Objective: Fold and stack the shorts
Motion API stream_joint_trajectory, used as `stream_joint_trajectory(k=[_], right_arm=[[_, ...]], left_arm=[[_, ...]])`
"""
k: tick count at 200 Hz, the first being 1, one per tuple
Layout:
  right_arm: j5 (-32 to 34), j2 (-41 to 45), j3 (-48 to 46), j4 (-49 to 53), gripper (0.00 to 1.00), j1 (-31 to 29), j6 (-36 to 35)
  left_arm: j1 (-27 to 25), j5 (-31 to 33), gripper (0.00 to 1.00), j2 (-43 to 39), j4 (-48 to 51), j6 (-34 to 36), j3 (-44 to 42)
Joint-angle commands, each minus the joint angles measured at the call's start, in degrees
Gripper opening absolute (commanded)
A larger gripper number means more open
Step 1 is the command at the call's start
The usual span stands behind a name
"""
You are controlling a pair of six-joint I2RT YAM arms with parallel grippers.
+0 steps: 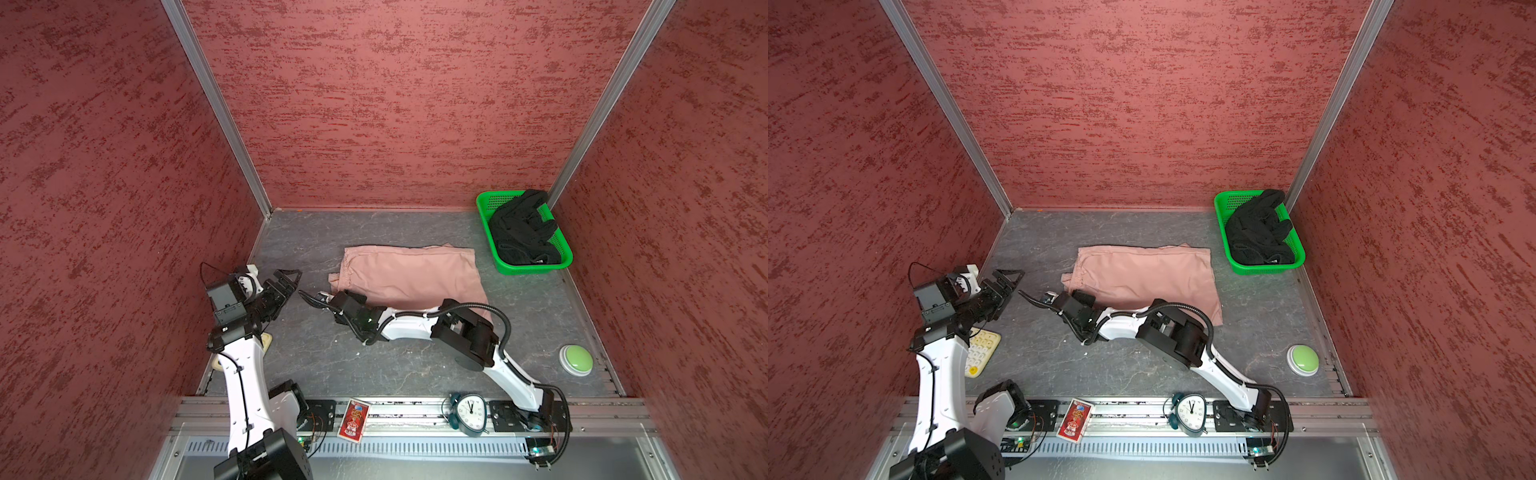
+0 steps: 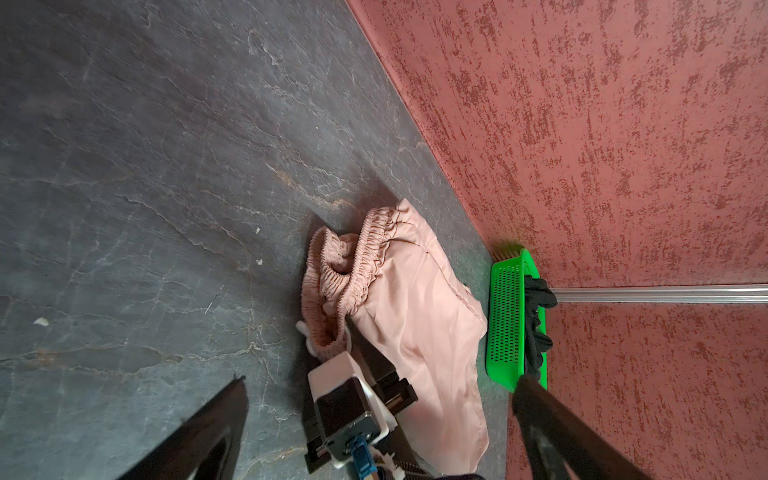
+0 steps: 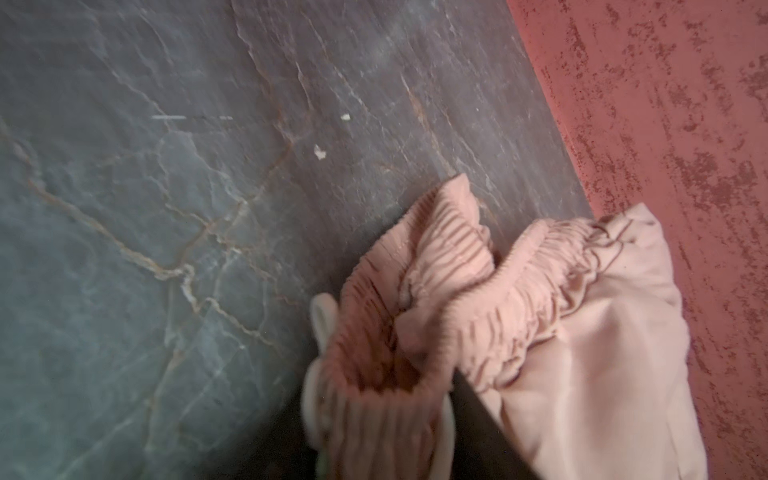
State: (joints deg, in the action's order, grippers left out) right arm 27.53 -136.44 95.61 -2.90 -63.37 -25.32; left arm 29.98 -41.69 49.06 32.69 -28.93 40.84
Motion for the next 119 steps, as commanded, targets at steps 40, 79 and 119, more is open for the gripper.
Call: stream_joint_trajectory(k=[40,79,119], right_arm=[[-20.0,15.1,-16.2,-14.9,0.00,5.3,15.5],[-25.5,20.2,-27.7,-25.3,0.00,6.1,16.8],[-27.5,22.3,-33.3,-29.7,0.00,6.0,15.4]], left_arm=[[-1.9,-2.2,0.99,3.1,-4.2,-0.6,-3.1],[-14.9,1.5,0.99,6.2,-16.2,-8.7,-9.6],[-23.1,2.3,0.99,14.7,-30.8,-15.9,-13.6]])
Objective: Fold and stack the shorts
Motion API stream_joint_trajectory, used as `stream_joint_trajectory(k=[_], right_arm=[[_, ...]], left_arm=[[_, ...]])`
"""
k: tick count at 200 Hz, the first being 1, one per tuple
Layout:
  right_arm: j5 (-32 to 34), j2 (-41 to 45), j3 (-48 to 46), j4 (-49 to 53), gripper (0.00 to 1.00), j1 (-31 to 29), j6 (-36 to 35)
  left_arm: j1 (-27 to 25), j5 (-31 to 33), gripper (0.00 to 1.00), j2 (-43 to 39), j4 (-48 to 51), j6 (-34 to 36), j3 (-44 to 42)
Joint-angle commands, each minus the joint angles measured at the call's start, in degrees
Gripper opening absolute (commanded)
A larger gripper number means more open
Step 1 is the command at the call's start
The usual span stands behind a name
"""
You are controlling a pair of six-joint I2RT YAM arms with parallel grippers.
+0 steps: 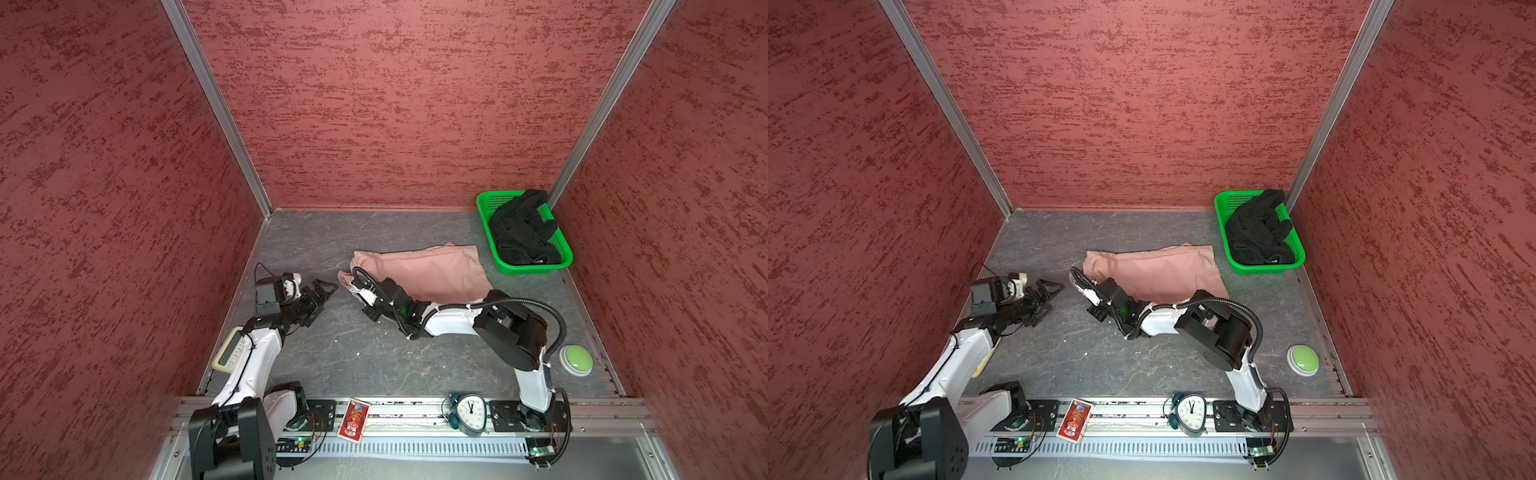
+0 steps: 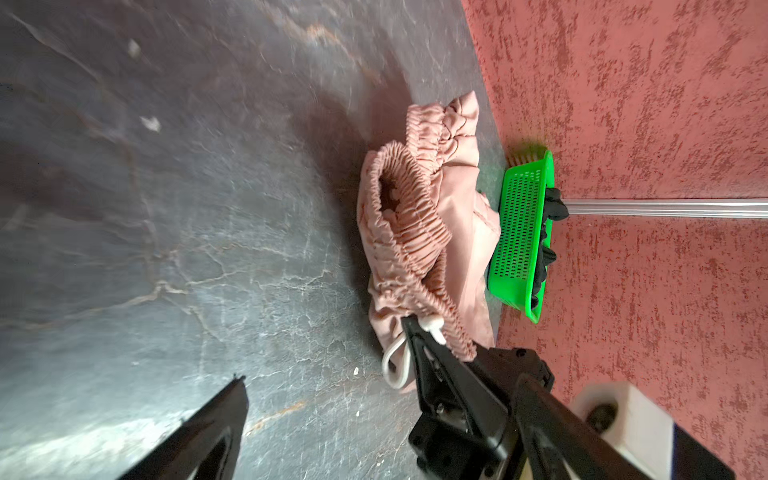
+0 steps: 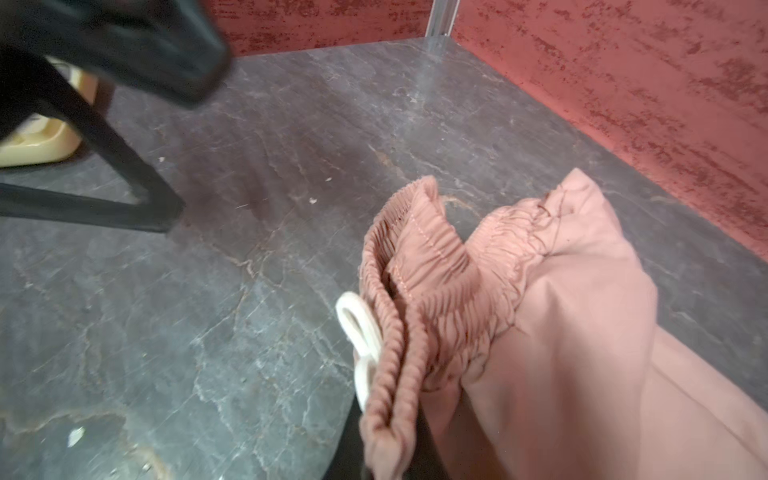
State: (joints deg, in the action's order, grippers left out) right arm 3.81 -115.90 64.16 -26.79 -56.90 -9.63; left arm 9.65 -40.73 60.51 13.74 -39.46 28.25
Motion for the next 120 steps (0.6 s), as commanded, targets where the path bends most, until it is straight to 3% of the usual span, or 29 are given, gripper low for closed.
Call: stream_joint_trajectory(k=[1,120], right_arm=[[-3.7,1.8,-1.8,-5.8,0.00,-0.4,-0.4],[-1.4,0.4,-0.3,-5.2,0.00,-2.0,-4.4]], left_arm=[[-2.9,1.3,0.99,3.4,-12.1,-5.5,-1.0],[-12.6,5.7,0.99,22.8,-20.1,-1.7,5.9]])
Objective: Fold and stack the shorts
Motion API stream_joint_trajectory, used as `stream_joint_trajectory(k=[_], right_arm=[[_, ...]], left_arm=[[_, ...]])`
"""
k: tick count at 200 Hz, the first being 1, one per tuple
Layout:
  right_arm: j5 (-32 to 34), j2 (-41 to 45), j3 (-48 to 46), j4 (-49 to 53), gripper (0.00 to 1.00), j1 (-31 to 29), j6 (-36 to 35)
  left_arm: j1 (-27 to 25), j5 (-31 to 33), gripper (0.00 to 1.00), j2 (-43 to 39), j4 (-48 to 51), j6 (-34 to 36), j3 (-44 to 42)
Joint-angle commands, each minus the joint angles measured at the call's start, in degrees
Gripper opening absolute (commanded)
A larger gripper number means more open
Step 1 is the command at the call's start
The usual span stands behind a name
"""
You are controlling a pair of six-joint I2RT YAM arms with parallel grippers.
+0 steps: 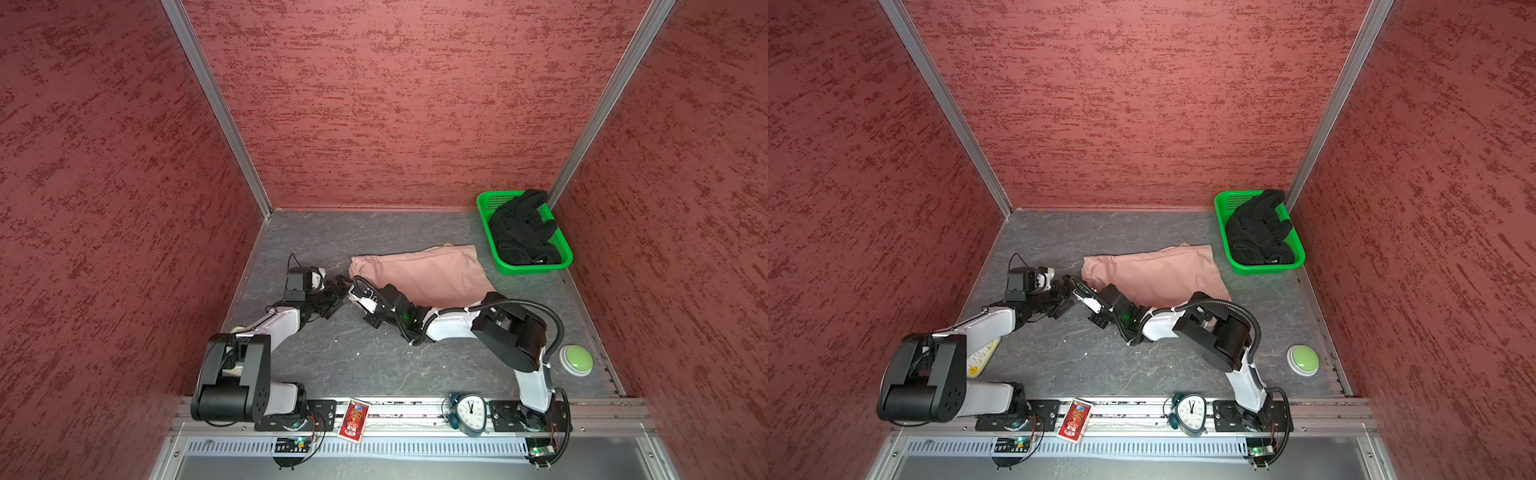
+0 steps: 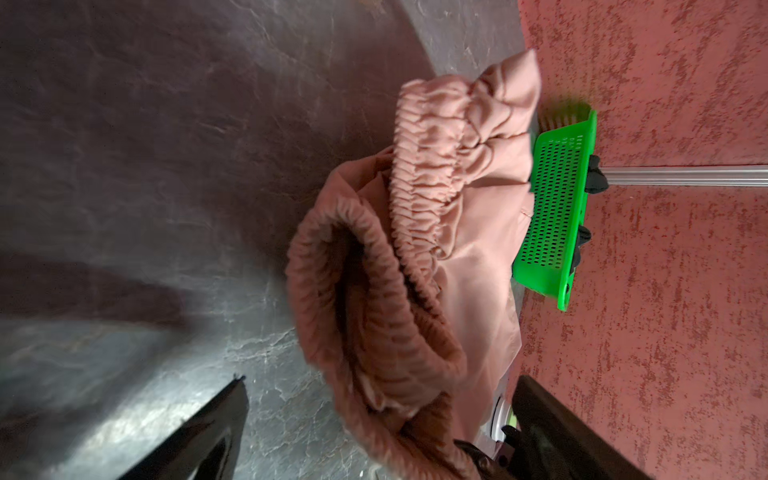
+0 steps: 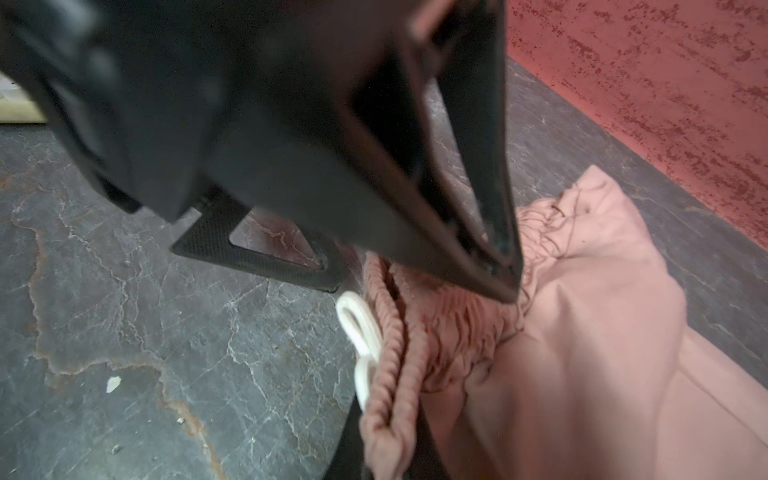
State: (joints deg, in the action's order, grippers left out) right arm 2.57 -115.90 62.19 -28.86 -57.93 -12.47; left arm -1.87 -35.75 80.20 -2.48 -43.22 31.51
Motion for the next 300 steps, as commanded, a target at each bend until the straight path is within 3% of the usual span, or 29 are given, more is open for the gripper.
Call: stream_joint_trajectory(k=[1,65,76,81,87,99,106,113,119,151,171,185,203,220,259,280,300], right_arm=[[-0.2,0.4,1.6,-3.1,0.00,-1.0,-1.6],[0.2,1.9,0.1,-2.4,0.00,-2.7,-3.7],[0.0,2.3,-0.2,-2.8,0.07,-2.7,-3.1],[0.0,2.8,-0.3,-3.1,0.15,-2.7,-2.6],[-0.2,3.3,-0.4,-3.1,0.29,-2.7,-2.2],[-0.9,4.7,-0.6,-3.2,0.53,-2.8,-0.4],[-1.3,5.8,-0.8,-3.3,0.61,-2.6,0.8],[-1.8,7.2,-1.1,-3.1,0.69,-2.6,1.9],[-2.2,8.3,-1.4,-2.8,0.74,-2.5,3.1],[-2.8,18.0,-5.0,0.7,0.82,-0.1,10.9],[-4.9,24.4,-6.9,8.0,0.83,5.1,18.4],[-10.5,26.4,-6.8,14.8,0.81,10.0,22.7],[-13.9,26.7,-6.6,21.9,0.83,13.2,23.3],[-16.1,24.9,-5.2,26.6,0.77,14.0,23.0],[-28.8,13.7,-0.3,22.9,0.40,13.7,27.4],[-30.6,5.9,5.5,21.0,0.28,11.5,27.7],[-35.2,-0.9,12.0,18.7,0.23,9.3,29.8]], left_arm=[[-1.1,0.6,0.99,3.3,-4.0,2.1,2.7],[-3.3,-0.9,0.99,8.3,-2.7,5.7,6.8],[-3.3,-0.9,1.00,8.1,-1.8,6.9,6.7],[-3.3,-0.9,0.97,8.0,-1.0,7.6,6.9],[-3.3,-0.6,0.93,7.9,0.5,8.5,7.2],[-3.3,-0.4,0.67,7.8,3.6,10.6,8.4],[-3.3,-0.4,0.47,7.8,5.6,11.8,9.2],[-3.2,-0.1,0.14,7.8,8.0,12.9,10.2],[-3.1,0.5,0.00,7.6,9.8,13.6,11.0],[-1.9,1.9,0.00,5.9,21.3,18.6,16.6],[-1.0,4.5,0.00,4.6,32.4,23.0,22.3],[-0.5,7.5,0.00,4.0,40.7,26.4,27.0],[0.6,11.8,0.00,3.8,50.4,30.4,33.3],[2.6,14.9,0.00,4.6,58.2,33.8,39.6],[3.8,17.7,0.00,5.2,64.8,36.6,50.1],[3.4,18.6,0.00,5.9,66.1,36.8,53.6],[2.8,18.7,0.00,6.8,66.3,36.6,54.8]])
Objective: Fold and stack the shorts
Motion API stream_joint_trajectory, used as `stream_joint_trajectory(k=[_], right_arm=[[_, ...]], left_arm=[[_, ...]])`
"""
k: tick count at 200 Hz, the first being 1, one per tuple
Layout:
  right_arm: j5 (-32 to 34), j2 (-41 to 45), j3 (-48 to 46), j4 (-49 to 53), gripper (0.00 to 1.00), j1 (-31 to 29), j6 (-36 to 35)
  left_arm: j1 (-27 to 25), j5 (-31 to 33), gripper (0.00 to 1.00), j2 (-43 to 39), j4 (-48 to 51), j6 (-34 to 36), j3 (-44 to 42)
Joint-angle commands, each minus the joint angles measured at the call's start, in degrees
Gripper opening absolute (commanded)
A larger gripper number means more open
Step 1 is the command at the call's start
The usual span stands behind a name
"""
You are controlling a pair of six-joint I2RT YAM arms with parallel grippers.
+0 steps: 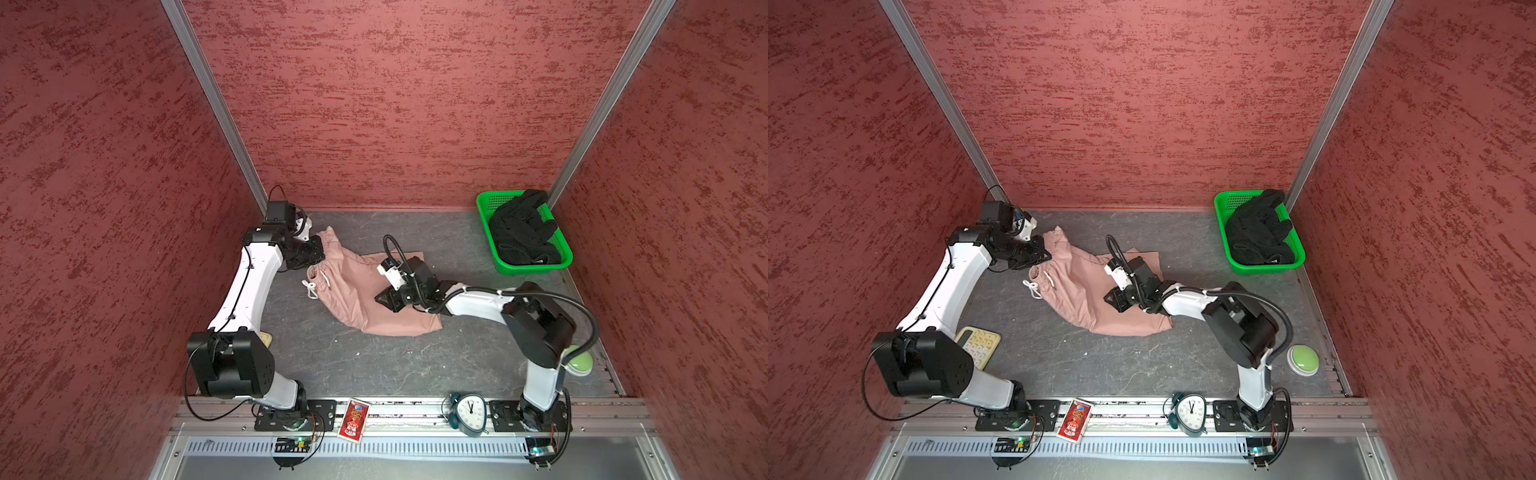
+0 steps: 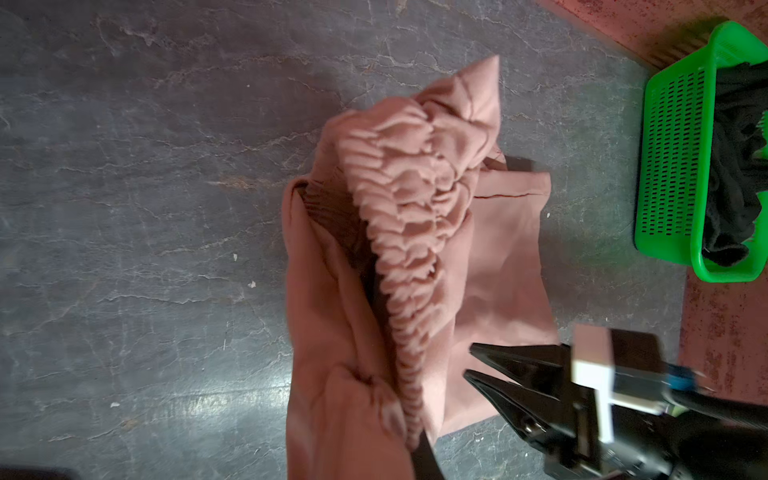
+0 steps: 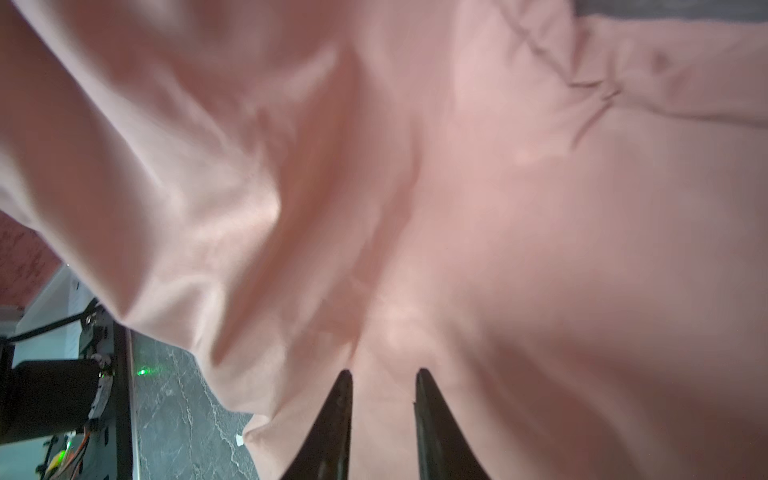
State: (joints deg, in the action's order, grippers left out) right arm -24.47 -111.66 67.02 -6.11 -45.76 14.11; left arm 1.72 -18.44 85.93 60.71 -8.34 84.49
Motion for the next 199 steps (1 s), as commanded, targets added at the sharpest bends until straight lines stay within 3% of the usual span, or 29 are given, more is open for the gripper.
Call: stream_joint_trajectory(k=[1,25,47,85,98,141,179,199], right_arm=[[-8.9,-5.9,7.6,-4.5,0.23,-3.2,3.6],[-13.6,-12.3,13.8,-7.2,0.22,-6.2,6.6],[-13.1,-16.8,19.7,-4.9,0.26,-7.9,7.7],[-1.0,-20.5,26.0,7.5,0.39,-7.4,8.0],[1.6,-17.5,22.9,5.9,0.49,-6.1,9.0],[7.4,-1.5,4.7,-1.0,0.58,1.5,12.3],[17.2,7.7,-9.8,3.3,0.59,6.5,10.0],[18.1,9.3,-14.3,3.1,0.58,7.5,10.2]], left_arm=[[-0.9,1.3,0.00,1.1,3.1,1.8,1.9],[-1.9,2.0,0.00,2.3,3.4,1.8,2.2],[-2.5,4.7,0.00,3.3,4.1,2.3,2.6],[-2.7,8.2,0.00,5.2,6.5,3.8,5.5],[-2.8,10.8,0.00,6.0,7.8,4.3,7.1],[-4.1,16.5,0.00,8.1,12.4,6.2,13.5],[-5.3,20.0,0.00,9.3,15.1,7.2,17.1],[-6.8,20.2,0.00,9.6,16.0,6.6,18.3]])
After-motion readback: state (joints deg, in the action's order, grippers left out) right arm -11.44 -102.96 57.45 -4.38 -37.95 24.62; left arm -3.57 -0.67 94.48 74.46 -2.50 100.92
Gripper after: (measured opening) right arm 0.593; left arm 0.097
